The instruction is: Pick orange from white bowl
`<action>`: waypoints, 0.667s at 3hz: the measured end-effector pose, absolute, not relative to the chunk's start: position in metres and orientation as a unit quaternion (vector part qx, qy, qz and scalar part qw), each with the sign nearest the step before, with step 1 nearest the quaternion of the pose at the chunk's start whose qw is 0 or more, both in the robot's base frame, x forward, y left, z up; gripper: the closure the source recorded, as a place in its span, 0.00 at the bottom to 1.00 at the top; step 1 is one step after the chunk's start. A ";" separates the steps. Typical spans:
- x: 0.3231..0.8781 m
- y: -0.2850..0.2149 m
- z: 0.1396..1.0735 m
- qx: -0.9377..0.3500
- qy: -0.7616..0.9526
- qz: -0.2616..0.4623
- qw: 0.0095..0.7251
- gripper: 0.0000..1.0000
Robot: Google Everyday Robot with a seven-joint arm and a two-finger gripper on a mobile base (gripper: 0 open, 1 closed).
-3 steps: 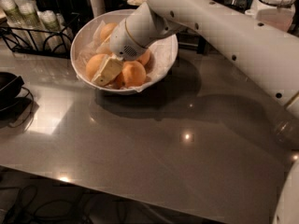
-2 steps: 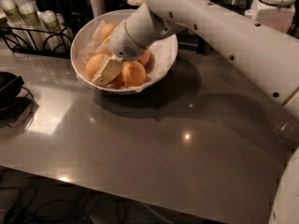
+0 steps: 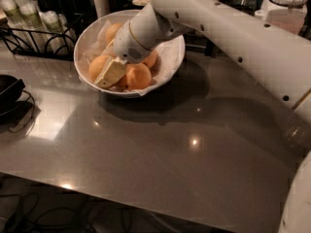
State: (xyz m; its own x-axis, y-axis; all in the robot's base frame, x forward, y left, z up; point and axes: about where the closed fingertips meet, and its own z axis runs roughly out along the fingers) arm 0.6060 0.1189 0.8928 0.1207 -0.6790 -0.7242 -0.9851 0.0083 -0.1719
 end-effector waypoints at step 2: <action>0.606 0.119 0.893 -0.667 0.623 0.226 0.340 1.00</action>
Offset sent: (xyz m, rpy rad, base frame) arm 0.0000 0.0000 0.0000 0.0000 0.0000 0.0000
